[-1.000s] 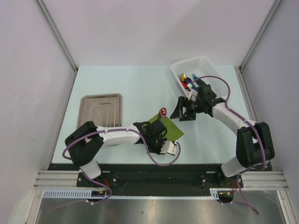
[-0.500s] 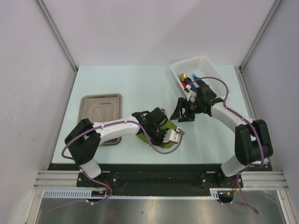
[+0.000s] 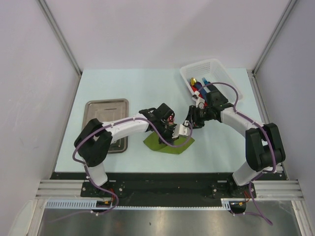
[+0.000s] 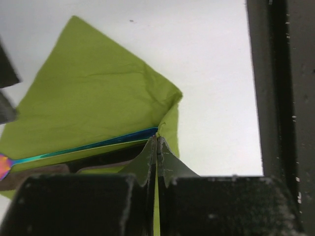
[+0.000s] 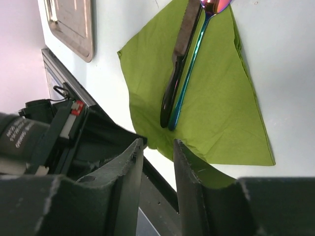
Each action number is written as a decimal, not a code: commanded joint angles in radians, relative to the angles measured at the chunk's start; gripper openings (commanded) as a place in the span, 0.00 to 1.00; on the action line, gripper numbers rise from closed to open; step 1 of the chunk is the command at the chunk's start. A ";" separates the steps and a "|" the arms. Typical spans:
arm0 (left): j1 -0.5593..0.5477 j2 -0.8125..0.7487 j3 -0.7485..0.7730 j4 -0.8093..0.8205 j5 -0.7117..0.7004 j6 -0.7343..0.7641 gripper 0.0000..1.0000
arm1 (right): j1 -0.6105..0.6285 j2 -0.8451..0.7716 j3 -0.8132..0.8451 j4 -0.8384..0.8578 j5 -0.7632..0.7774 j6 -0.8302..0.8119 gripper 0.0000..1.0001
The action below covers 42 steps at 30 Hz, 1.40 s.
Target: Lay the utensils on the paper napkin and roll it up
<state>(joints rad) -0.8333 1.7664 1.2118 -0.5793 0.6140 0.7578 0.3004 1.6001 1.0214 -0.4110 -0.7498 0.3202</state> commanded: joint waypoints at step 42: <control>0.129 0.137 0.077 0.147 -0.085 -0.107 0.00 | 0.126 0.204 0.054 -0.080 -0.022 -0.009 0.25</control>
<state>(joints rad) -0.7109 1.8942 1.2663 -0.4709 0.5430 0.6624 0.4129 1.7958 1.0424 -0.4706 -0.7719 0.3367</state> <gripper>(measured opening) 0.003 0.249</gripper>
